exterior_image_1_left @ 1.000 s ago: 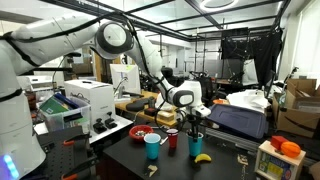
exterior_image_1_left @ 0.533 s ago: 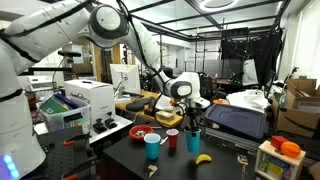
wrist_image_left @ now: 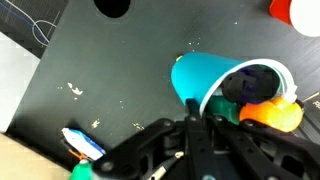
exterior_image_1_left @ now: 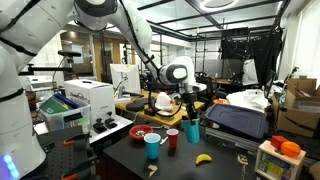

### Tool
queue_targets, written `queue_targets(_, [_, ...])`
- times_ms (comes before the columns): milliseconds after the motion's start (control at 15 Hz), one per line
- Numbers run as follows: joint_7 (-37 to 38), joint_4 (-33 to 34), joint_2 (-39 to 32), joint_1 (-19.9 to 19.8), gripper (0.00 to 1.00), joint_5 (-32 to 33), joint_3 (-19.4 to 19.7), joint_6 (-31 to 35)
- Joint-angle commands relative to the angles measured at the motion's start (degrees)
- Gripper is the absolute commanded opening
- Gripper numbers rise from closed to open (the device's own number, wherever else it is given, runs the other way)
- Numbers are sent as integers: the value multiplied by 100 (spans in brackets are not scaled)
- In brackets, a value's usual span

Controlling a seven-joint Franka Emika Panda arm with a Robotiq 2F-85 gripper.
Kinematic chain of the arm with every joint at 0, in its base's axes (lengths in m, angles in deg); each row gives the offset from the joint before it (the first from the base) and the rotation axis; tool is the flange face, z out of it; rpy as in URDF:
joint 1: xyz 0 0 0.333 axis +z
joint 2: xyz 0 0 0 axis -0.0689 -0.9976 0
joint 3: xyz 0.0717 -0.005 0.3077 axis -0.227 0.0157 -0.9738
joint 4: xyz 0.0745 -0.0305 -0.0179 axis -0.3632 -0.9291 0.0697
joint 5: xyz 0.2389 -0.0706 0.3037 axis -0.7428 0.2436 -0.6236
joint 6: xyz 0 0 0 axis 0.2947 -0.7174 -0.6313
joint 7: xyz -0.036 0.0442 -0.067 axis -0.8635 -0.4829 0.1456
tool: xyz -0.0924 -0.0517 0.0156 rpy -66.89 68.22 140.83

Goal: Pick up the cup and pour it's contents in the bowl

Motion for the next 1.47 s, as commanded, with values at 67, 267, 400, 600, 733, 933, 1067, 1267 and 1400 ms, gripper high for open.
queue_targets(67, [11, -703, 724, 457, 1, 688, 217, -41])
queue_targets(267, [9, -798, 870, 651, 1, 1065, 174, -41])
queue_targets(400, [-11, -839, 933, 752, 1, 1231, 118, -58])
queue_targets(600, [-20, -884, 1002, 909, 1, 1423, 49, -67])
queue_targets(733, [-38, -948, 1068, 1011, 1, 1536, -25, -53])
queue_targets(933, [-62, -1051, 1152, 1141, 1, 1659, -190, -9])
queue_targets(1067, [-45, -1118, 1176, 1244, 1, 1774, -266, 16])
queue_targets(1267, [-47, -1182, 1188, 1385, 1, 1967, -356, -8])
queue_targets(1400, [-35, -1202, 1168, 1497, 1, 2096, -400, -25])
